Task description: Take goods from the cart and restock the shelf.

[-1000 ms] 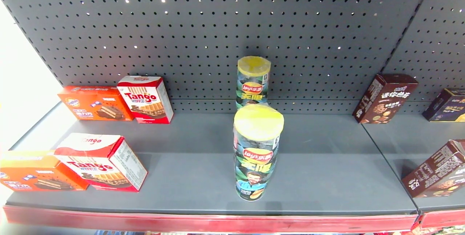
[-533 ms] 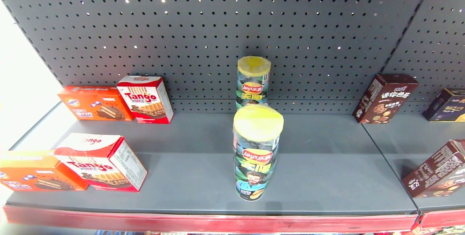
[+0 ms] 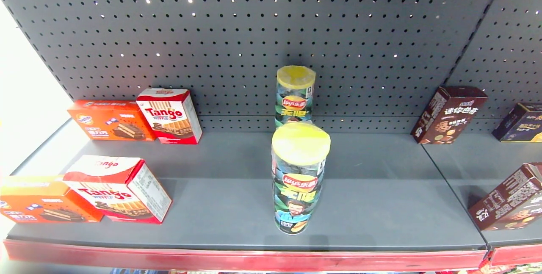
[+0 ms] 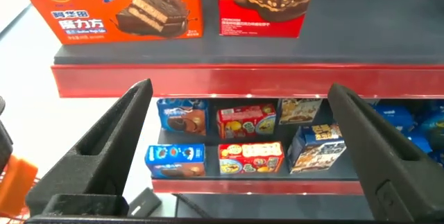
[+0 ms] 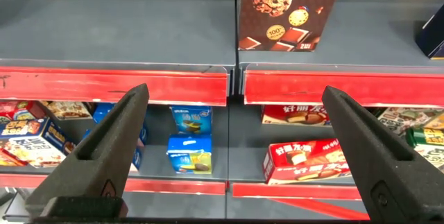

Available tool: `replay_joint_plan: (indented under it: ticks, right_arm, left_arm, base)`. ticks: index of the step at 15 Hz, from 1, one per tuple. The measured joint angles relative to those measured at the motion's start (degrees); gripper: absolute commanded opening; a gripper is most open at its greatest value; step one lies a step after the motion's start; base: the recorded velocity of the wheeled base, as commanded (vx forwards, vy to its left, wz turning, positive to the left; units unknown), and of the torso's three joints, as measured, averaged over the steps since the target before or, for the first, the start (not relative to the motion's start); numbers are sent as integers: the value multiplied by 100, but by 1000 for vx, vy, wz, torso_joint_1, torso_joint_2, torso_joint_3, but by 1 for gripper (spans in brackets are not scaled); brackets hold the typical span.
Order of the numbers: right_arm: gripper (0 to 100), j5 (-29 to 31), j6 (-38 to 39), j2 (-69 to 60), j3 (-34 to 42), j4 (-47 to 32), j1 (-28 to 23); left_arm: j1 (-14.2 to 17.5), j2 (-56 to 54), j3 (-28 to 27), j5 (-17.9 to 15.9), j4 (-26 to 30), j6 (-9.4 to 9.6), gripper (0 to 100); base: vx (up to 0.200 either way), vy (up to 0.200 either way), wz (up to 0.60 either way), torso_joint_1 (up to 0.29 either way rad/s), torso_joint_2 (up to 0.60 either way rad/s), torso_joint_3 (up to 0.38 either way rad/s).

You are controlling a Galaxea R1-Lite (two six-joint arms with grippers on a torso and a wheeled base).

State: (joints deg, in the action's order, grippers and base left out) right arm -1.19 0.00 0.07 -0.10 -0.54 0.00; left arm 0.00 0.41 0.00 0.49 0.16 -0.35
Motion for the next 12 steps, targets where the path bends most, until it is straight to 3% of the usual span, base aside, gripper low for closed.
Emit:
replay_joint_plan:
  ticks: [12]
  right_arm:
    - [100, 9, 0, 2, 0, 0, 0]
  left_arm:
    - [0, 7, -2, 30, 2, -5, 100]
  base:
    - [0, 0, 0, 0, 0, 0]
